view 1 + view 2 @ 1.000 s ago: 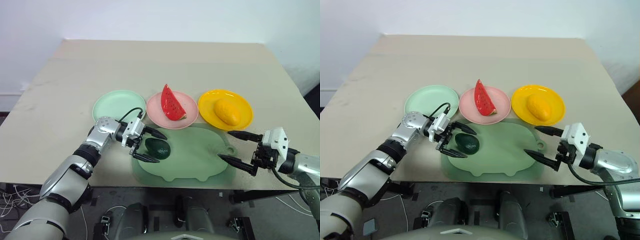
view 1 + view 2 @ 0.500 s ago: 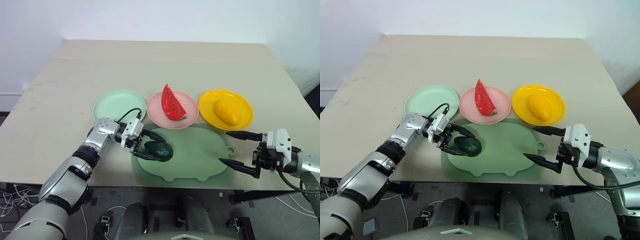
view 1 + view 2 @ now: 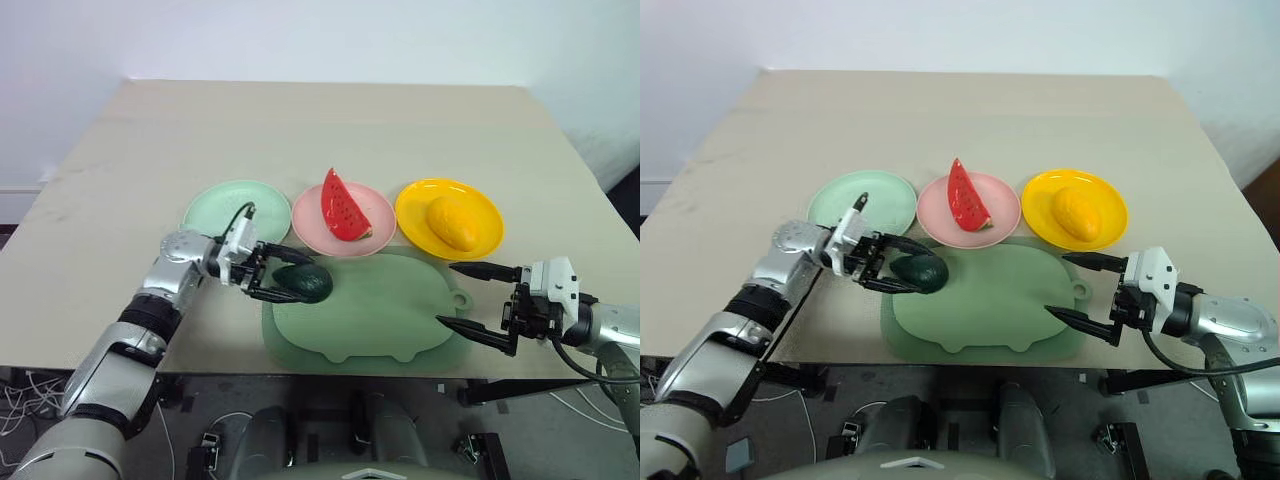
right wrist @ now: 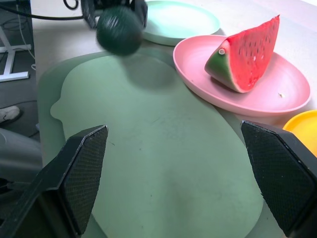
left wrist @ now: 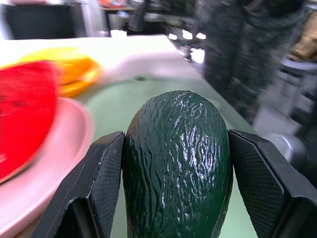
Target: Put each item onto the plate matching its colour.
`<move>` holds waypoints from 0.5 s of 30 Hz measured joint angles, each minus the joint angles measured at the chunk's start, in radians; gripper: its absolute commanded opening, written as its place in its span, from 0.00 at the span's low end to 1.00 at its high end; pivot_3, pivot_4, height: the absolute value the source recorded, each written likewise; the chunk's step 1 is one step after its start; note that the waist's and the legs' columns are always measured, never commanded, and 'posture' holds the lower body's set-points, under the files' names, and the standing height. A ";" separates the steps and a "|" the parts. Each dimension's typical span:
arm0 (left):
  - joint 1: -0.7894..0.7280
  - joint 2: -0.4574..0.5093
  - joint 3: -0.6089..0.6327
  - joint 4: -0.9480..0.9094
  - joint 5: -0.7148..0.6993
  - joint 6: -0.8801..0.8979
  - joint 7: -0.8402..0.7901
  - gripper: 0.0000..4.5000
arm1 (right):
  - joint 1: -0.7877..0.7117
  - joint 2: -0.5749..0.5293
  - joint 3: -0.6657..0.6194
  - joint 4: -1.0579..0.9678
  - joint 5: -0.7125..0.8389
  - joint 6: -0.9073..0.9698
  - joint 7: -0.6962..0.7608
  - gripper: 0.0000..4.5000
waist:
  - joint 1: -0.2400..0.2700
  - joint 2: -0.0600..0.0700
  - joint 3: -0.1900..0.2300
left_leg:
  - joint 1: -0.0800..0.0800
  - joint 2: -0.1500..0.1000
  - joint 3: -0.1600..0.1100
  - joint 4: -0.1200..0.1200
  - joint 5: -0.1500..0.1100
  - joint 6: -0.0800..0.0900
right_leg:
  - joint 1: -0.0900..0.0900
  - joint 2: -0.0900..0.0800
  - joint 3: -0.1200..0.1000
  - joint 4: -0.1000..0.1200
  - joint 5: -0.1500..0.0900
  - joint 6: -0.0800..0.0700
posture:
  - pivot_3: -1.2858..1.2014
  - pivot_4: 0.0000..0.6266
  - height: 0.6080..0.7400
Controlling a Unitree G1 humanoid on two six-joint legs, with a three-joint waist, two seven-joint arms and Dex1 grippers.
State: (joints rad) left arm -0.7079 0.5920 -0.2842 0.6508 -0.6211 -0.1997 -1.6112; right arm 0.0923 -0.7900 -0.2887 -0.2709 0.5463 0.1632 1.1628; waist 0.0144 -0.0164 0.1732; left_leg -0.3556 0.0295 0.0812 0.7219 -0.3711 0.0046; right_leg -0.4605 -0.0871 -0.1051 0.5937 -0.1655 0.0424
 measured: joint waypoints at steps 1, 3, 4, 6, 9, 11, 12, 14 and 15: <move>-0.004 0.016 0.037 0.019 0.004 0.004 0.002 0.68 | 0.000 0.001 0.000 0.000 0.002 0.002 -0.002 1.00 | 0.000 0.000 0.000 | 0.000 0.000 0.000 0.000 0.000 0.000 | 0.000 0.000 0.000 0.000 0.000 0.000 | 0.52 0.24 0.95; -0.019 0.039 0.090 0.078 0.028 -0.003 0.014 0.68 | 0.001 0.003 0.000 -0.002 0.009 0.005 -0.004 1.00 | 0.000 0.000 0.000 | 0.000 0.000 0.000 0.000 0.000 0.000 | 0.000 0.000 0.000 0.000 0.000 0.000 | 0.52 0.24 0.95; -0.044 0.044 0.124 0.148 0.050 -0.013 0.049 0.68 | 0.001 0.005 0.001 -0.004 0.014 0.007 -0.006 1.00 | 0.001 0.000 0.000 | 0.000 0.000 0.000 0.000 0.000 0.000 | 0.000 0.000 0.000 0.000 0.000 0.000 | 0.52 0.24 0.95; -0.089 0.059 0.185 0.267 0.088 -0.029 0.120 0.68 | 0.002 0.007 0.002 -0.014 0.020 0.008 -0.008 1.00 | 0.001 0.000 0.000 | 0.000 0.000 0.000 0.000 0.000 0.000 | 0.000 0.000 0.000 0.000 0.000 0.000 | 0.52 0.24 0.95; -0.161 0.064 0.263 0.418 0.144 -0.058 0.236 0.68 | 0.001 0.012 0.008 -0.021 0.020 0.008 -0.012 1.00 | 0.001 0.000 0.000 | 0.000 -0.001 0.000 0.000 0.000 0.000 | 0.000 0.000 -0.001 0.000 0.000 0.000 | 0.52 0.24 0.95; -0.174 0.063 0.280 0.460 0.176 -0.076 0.274 0.68 | 0.001 0.013 0.010 -0.021 0.022 0.011 -0.015 1.00 | 0.000 0.000 0.000 | 0.000 -0.001 0.001 0.000 0.000 0.000 | 0.000 0.000 -0.001 0.001 0.000 0.000 | 0.52 0.24 0.95; -0.178 0.062 0.285 0.482 0.193 -0.082 0.290 0.68 | 0.000 0.013 0.010 -0.021 0.024 0.013 -0.016 1.00 | -0.001 0.000 0.000 | 0.000 -0.001 0.002 0.000 0.000 0.000 | 0.000 0.000 -0.001 0.001 0.000 0.000 | 0.52 0.24 0.95; -0.179 0.050 0.299 0.524 0.231 -0.095 0.318 0.68 | -0.002 0.013 0.010 -0.021 0.026 0.019 -0.017 1.00 | -0.001 0.000 0.000 | 0.000 -0.001 0.003 0.000 0.000 0.000 | 0.000 0.000 -0.001 0.001 0.000 0.000 | 0.52 0.24 0.95; -0.179 0.046 0.301 0.536 0.248 -0.098 0.325 0.68 | -0.005 0.013 0.011 -0.021 0.026 0.020 -0.017 1.00 | 0.000 0.000 0.000 | 0.000 -0.001 0.003 0.000 0.000 0.000 | 0.000 0.000 -0.001 0.001 0.000 0.000 | 0.52 0.24 0.95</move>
State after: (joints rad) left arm -0.8870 0.6376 0.0163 1.1865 -0.3732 -0.2980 -1.2858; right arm 0.0873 -0.7766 -0.2781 -0.2922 0.5725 0.1835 1.1457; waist 0.0140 -0.0166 0.1733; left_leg -0.3557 0.0288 0.0847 0.7217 -0.3711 0.0044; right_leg -0.4602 -0.0873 -0.1058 0.5945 -0.1653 0.0427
